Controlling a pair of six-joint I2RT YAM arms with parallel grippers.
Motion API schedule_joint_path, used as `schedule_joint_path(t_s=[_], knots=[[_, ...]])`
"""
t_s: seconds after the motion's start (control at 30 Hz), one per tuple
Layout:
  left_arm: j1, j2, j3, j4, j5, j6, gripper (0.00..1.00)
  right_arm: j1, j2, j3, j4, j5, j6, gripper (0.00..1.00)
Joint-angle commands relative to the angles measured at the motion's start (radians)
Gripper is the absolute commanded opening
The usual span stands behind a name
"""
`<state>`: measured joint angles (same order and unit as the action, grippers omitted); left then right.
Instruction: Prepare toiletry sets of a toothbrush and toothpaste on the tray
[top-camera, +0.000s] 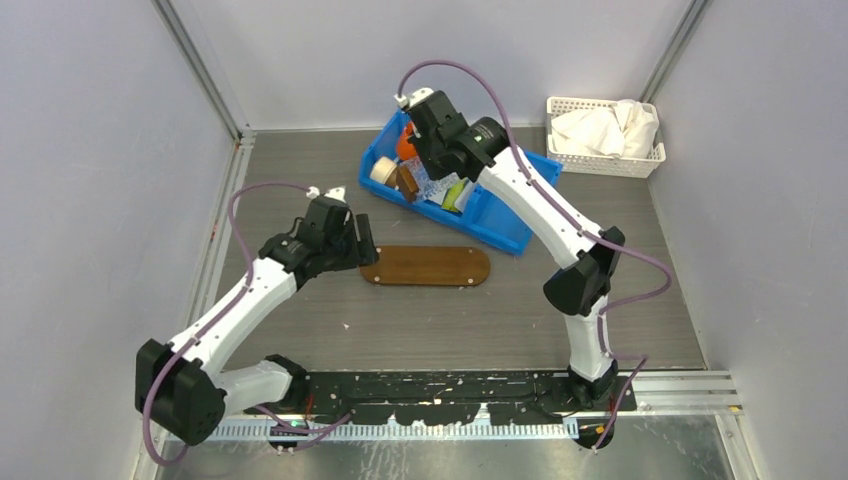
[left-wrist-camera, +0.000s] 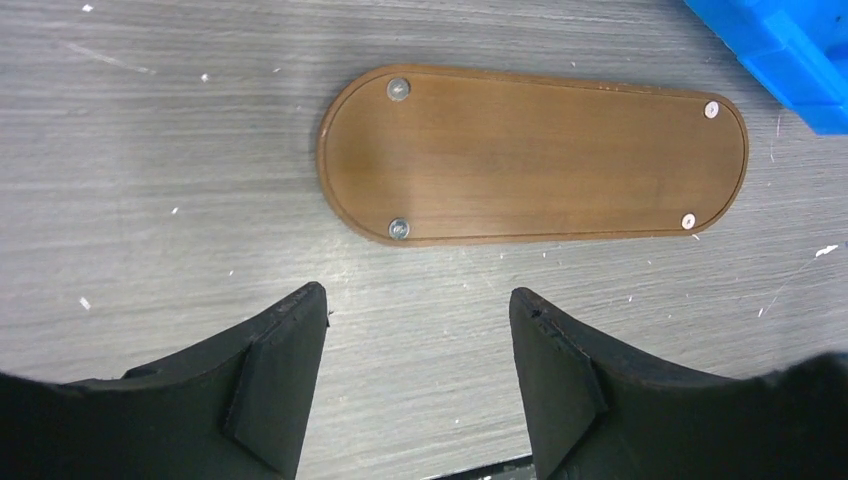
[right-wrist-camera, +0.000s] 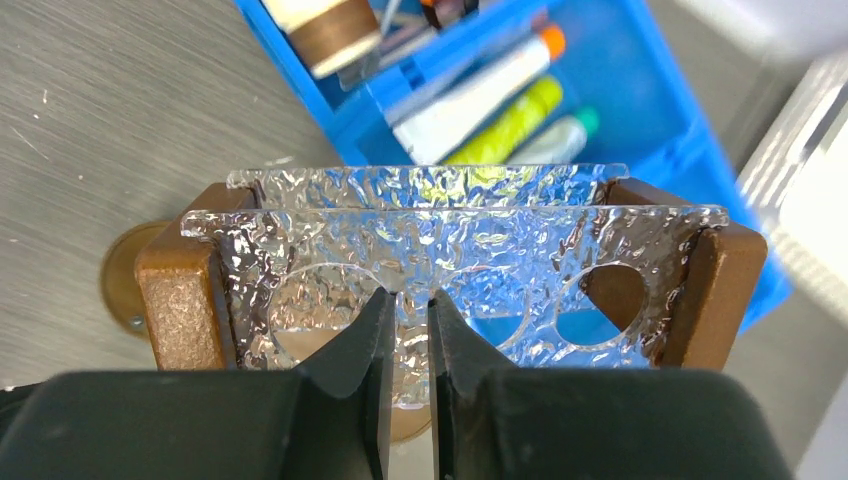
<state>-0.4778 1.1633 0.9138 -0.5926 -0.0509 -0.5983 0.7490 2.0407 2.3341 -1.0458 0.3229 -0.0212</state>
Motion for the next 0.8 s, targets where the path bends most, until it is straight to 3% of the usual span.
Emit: schedule_joint_path(t_s=[0.0,0.2,0.5,0.77], knots=[[0.004,-0.072,0.044,-0.125,-0.067,-0.050,0.69,0.027,-0.177,-0.111,0.007,0.126,0.379,0.01],[0.004,-0.177,0.038,-0.199,-0.097,-0.085,0.71,0.113,-0.214,-0.216,-0.038,0.279,0.616,0.01],[0.004,-0.227,0.030,-0.251,-0.106,-0.094,0.71,0.128,-0.192,-0.385,0.002,0.168,0.770,0.01],[0.004,-0.244,0.005,-0.242,-0.100,-0.104,0.71,0.128,-0.068,-0.392,-0.006,0.065,0.751,0.01]])
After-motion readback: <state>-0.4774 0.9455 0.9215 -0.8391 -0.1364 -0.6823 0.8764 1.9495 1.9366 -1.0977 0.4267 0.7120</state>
